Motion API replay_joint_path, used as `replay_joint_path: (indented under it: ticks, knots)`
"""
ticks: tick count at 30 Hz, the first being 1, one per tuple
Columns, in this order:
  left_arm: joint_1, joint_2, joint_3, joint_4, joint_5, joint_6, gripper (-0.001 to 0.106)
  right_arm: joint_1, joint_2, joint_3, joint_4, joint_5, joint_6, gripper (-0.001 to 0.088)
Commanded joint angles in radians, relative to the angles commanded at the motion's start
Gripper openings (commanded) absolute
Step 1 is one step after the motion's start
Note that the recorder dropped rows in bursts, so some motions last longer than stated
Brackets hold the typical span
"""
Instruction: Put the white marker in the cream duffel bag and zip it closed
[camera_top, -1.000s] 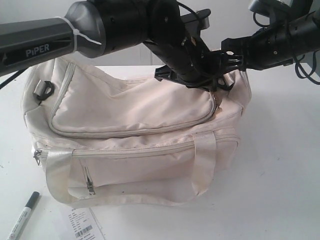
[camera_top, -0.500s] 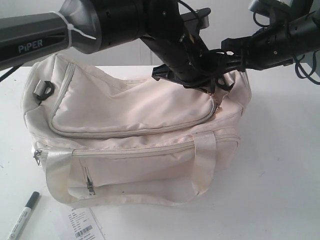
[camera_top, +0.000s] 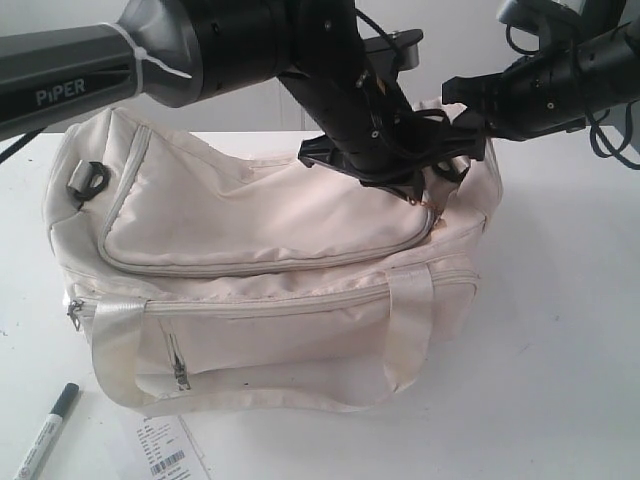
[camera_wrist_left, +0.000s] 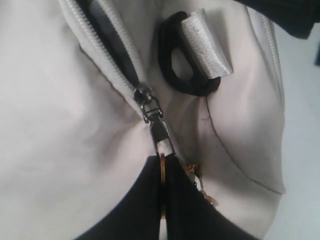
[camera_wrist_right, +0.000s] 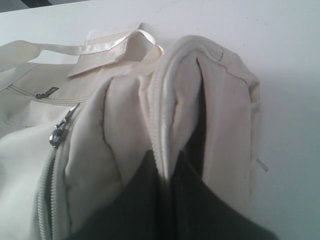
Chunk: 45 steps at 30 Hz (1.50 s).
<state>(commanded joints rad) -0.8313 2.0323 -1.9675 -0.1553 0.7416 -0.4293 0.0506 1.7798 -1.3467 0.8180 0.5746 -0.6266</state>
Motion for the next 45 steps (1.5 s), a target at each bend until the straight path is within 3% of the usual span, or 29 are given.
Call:
replay_joint_path:
  ticks: [45]
  knots:
    - [-0.008,-0.078,0.000,-0.068,0.083,0.137,0.000,0.000,0.000,0.000,0.000,0.000,0.017,0.0000]
